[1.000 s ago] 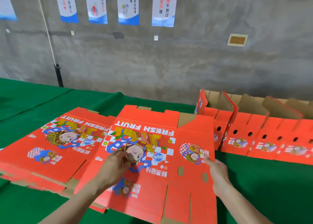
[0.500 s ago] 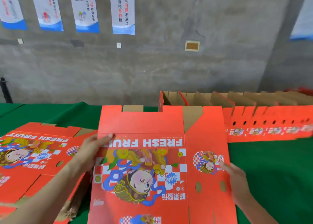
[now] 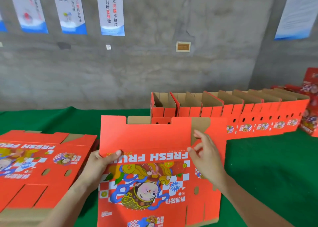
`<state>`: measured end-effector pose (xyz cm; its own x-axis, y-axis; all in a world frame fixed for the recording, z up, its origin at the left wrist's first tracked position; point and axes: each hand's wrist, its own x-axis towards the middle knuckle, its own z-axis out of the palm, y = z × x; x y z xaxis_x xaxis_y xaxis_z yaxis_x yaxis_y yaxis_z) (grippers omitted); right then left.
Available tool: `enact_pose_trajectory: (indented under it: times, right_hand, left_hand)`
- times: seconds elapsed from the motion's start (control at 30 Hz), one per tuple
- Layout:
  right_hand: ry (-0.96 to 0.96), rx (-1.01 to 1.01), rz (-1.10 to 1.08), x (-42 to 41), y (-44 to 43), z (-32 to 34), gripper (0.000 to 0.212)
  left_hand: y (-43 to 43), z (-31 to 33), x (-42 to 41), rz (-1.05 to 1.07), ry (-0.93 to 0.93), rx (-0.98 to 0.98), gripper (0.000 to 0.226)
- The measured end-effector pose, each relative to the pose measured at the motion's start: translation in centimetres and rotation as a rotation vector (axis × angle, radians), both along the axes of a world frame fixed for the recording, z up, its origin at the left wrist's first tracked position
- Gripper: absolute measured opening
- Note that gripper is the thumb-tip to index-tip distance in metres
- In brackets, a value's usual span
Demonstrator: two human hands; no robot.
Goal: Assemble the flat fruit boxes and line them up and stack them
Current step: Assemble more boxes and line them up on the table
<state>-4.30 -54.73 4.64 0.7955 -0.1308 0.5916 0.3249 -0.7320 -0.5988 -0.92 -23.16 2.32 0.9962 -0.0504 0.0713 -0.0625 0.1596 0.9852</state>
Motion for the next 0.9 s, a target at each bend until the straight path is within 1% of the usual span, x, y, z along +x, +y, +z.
enact_pose_trajectory:
  times: [0.1, 0.17, 0.2, 0.3, 0.33, 0.37, 0.43, 0.5, 0.57, 0.6, 0.67, 0.7, 0.73, 0.8, 0.83, 0.9]
  right_hand:
    - [0.180, 0.135, 0.008, 0.8, 0.5, 1.6, 0.046]
    - [0.317, 0.223, 0.044, 1.0, 0.4, 2.4, 0.035]
    - [0.379, 0.201, 0.057, 1.1, 0.2, 2.6, 0.029]
    - [0.523, 0.016, 0.123, 1.0, 0.1, 3.3, 0.019]
    - [0.567, -0.018, 0.162, 0.9, 0.1, 3.6, 0.020]
    - [0.618, -0.024, 0.213, 0.8, 0.0, 3.7, 0.026]
    - [0.721, 0.057, 0.311, 0.5, 0.2, 3.8, 0.039]
    - [0.715, 0.132, 0.318, 0.0, 0.6, 3.8, 0.043]
    - [0.611, 0.100, 0.196, -0.3, 1.2, 3.8, 0.042]
    - [0.559, 0.062, 0.120, -0.3, 1.3, 3.8, 0.046]
    - [0.489, 0.008, 0.013, -0.4, 1.4, 3.6, 0.056]
    - [0.471, -0.011, -0.017, -0.5, 1.4, 3.5, 0.060]
    - [0.455, -0.042, -0.041, -0.6, 1.3, 3.4, 0.063]
    - [0.423, -0.079, -0.047, -0.8, 1.3, 3.4, 0.063]
    - [0.418, -0.045, -0.006, -1.0, 1.2, 3.4, 0.060]
    - [0.462, 0.079, 0.149, -1.4, 1.0, 3.7, 0.050]
  left_hand:
    - [-0.2, -0.1, -1.3, -0.003, -0.038, -0.010, 0.020]
    - [0.0, -0.4, -1.9, 0.020, -0.044, -0.031, 0.018]
    - [0.1, -0.7, -2.1, 0.031, -0.044, -0.042, 0.019]
    - [0.4, -1.6, -2.4, 0.080, -0.037, -0.065, 0.022]
    - [0.6, -1.9, -2.4, 0.092, -0.033, -0.071, 0.022]
    - [0.6, -2.2, -2.4, 0.101, -0.030, -0.076, 0.022]
    - [0.8, -2.5, -2.4, 0.109, -0.022, -0.063, 0.026]
    - [0.9, -2.7, -2.4, 0.111, -0.030, -0.040, 0.032]
    - [0.9, -2.4, -2.3, 0.115, -0.095, -0.036, 0.032]
    - [0.8, -2.1, -2.2, 0.117, -0.154, -0.045, 0.033]
    - [0.7, -1.1, -2.1, 0.070, -0.256, -0.171, 0.044]
    - [0.6, -0.4, -2.1, 0.044, -0.268, -0.255, 0.051]
    - [0.7, 0.2, -2.0, 0.031, -0.246, -0.319, 0.055]
    - [0.9, 1.3, -2.0, 0.014, -0.131, -0.353, 0.048]
    - [0.9, 1.7, -2.2, -0.007, -0.084, -0.329, 0.040]
    - [1.3, 1.9, -2.5, -0.039, -0.025, -0.258, 0.026]
